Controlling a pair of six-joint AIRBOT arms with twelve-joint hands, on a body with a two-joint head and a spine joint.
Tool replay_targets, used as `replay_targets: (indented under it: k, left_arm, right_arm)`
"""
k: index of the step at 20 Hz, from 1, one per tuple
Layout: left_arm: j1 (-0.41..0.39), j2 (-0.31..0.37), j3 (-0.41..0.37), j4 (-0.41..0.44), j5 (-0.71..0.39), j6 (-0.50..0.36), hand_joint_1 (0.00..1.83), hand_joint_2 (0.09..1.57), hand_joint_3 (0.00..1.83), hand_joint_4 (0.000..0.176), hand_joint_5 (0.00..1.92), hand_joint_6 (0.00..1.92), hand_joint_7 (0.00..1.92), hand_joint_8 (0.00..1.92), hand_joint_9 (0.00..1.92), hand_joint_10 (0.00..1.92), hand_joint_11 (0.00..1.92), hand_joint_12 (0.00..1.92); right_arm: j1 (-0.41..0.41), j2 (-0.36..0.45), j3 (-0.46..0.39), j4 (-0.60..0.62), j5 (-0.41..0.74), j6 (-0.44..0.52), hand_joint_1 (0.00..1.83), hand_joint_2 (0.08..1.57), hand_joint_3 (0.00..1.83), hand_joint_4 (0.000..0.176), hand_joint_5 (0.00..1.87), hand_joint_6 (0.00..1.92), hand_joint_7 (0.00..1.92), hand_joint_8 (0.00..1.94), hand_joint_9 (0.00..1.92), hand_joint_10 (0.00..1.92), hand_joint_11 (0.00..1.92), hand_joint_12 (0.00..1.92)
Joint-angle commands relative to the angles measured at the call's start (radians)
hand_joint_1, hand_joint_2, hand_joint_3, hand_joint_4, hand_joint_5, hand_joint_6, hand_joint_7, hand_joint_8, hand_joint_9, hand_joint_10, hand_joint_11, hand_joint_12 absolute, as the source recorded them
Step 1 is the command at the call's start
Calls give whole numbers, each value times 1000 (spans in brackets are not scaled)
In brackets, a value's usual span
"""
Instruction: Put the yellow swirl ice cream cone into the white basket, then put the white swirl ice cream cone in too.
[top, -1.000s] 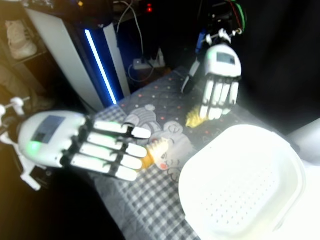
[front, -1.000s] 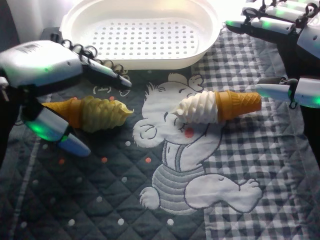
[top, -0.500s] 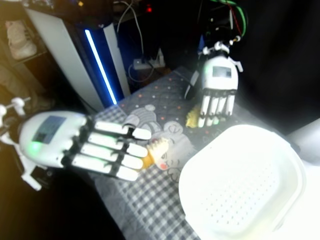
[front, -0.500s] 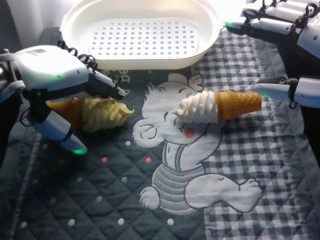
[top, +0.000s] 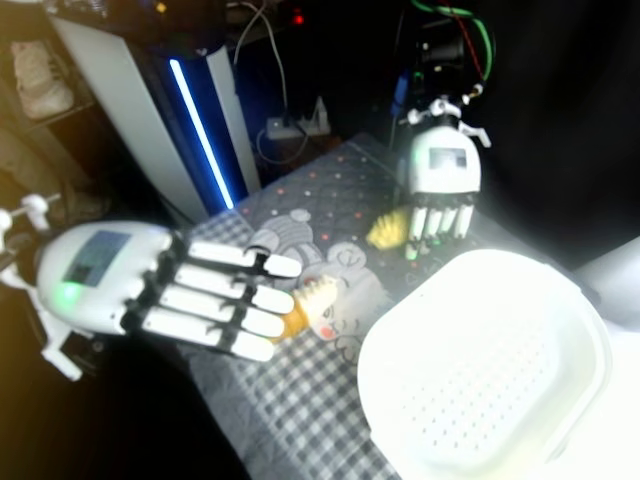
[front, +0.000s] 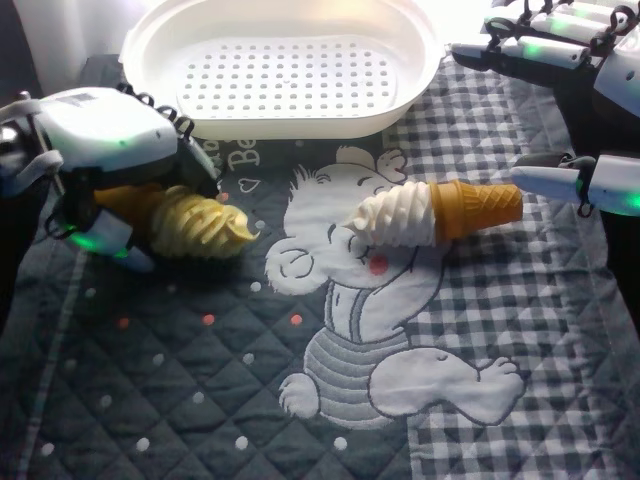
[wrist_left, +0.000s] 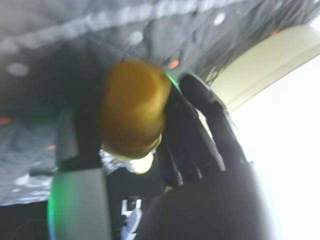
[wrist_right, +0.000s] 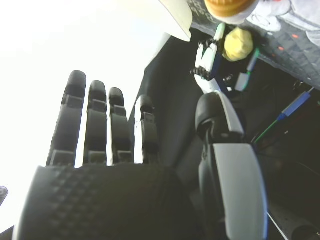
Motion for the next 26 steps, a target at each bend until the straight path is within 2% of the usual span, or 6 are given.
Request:
replay_targets:
  k: [1,12,15,22,24,26]
  left_arm:
    - [5,-5,7,-13,-58,10,1251,1140,4,0,897,900,957,1225,904,1104,976,1296]
    - [-25,65,-35,-103,-255,-22,1286,1059,0,0,1291,249,1008,1179,894,1352,810,1699]
    - [-67,74,-22,-100,-337,-77,1258,1040,0,8,1138,696,1161,759,882,906,482,1472]
    - [-246,-71,221,-150,-313,-200,1259,1046,0,1,1068,887,1201,586,1100,438,803,959]
    - [-292,-157,334,-150,-208,-200,1233,1085,1,29,1010,942,1071,844,1066,515,807,1181]
    - [-316,-244,449,-163,-103,-200,1248,1117,3,0,961,826,992,1157,973,785,790,1373]
  right_arm:
    - [9,0,-2,27,123,-1,572,1198,0,129,235,6,232,5,258,6,260,188]
    - [9,0,-3,28,123,-1,503,1224,4,122,241,3,260,2,337,9,344,280]
    - [9,-2,-1,28,122,-1,472,1235,0,127,235,0,256,0,362,1,299,422]
    - [9,-26,27,11,123,-1,450,1248,0,116,266,11,266,4,355,2,194,612]
    - [9,-38,40,3,123,-1,513,1249,0,93,279,9,270,3,340,1,148,595]
    - [9,-61,57,-10,123,4,552,1227,0,107,285,5,300,9,376,13,185,609]
